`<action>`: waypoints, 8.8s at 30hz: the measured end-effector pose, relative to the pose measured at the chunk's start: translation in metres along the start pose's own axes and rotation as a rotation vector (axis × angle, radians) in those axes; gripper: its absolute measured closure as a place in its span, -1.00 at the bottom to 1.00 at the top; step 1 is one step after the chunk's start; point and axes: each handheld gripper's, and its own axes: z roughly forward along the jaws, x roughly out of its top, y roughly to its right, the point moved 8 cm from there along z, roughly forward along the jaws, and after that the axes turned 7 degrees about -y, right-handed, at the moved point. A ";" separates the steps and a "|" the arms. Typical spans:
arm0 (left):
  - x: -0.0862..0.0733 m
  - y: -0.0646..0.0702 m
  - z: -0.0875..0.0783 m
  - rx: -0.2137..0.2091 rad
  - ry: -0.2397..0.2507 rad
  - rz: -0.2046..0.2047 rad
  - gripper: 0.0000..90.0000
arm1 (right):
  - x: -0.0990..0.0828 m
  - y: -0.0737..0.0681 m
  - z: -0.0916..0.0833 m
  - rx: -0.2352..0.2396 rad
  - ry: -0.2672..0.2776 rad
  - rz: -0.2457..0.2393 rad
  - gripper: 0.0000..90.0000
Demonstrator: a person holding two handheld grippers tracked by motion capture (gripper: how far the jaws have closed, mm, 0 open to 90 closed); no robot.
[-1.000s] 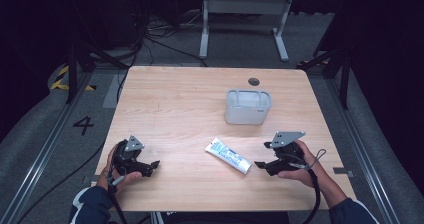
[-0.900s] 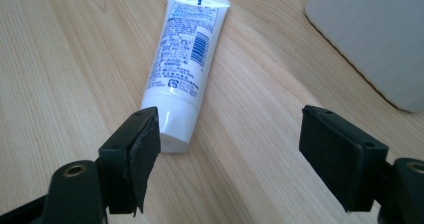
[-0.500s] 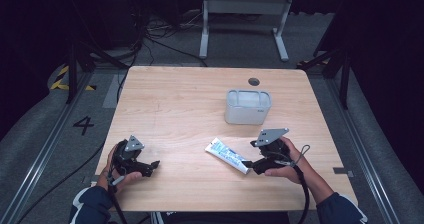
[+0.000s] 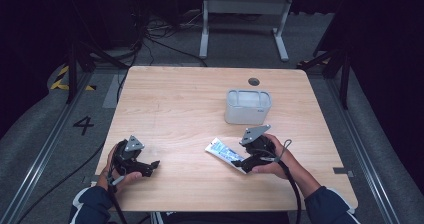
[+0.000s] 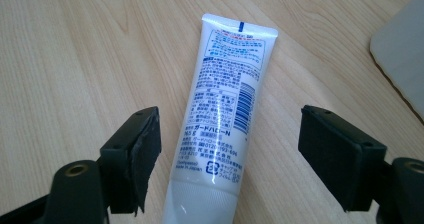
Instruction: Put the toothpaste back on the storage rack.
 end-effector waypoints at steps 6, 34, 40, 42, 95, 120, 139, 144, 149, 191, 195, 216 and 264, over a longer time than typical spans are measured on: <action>0.000 0.000 0.000 0.000 0.000 0.000 -0.99 | 0.002 0.001 0.009 0.000 -0.048 0.002 -0.41; -0.001 0.000 -0.001 -0.001 -0.006 0.000 -0.99 | 0.018 0.003 0.051 0.047 -0.199 0.010 -0.29; -0.001 0.000 -0.001 0.000 -0.005 0.000 -0.99 | 0.018 0.004 0.055 0.039 -0.214 0.021 -0.24; -0.001 0.000 -0.001 -0.001 -0.006 0.000 -0.99 | 0.019 0.004 0.056 0.028 -0.223 0.018 -0.22; -0.001 0.000 -0.001 0.004 -0.003 0.005 -0.99 | 0.030 -0.001 0.042 0.056 -0.227 -0.028 0.45; -0.002 0.002 -0.001 -0.011 -0.008 -0.016 -0.99 | 0.022 0.006 -0.011 0.062 0.010 -0.014 0.45; -0.001 -0.001 -0.001 0.003 -0.003 0.012 -0.99 | 0.021 0.016 -0.045 0.029 0.144 0.015 0.45; -0.001 -0.001 -0.001 0.005 0.002 0.009 -0.99 | 0.021 0.022 -0.055 0.009 0.179 0.021 0.45; -0.001 -0.001 -0.001 0.004 0.000 0.010 -0.99 | 0.020 0.027 -0.062 -0.006 0.205 0.031 0.45; -0.001 -0.001 -0.001 0.005 0.002 0.009 -0.99 | 0.067 0.081 -0.118 -0.137 0.376 0.082 0.45; -0.001 -0.001 -0.001 0.003 -0.004 0.012 -0.99 | 0.072 0.085 -0.123 -0.162 0.375 0.073 0.45; -0.001 0.000 -0.001 0.002 -0.004 0.007 -0.99 | 0.091 0.112 -0.129 -0.201 0.421 0.110 0.45; -0.001 0.000 -0.001 0.000 -0.006 0.005 -0.99 | 0.105 0.153 -0.097 -0.252 0.428 0.196 0.45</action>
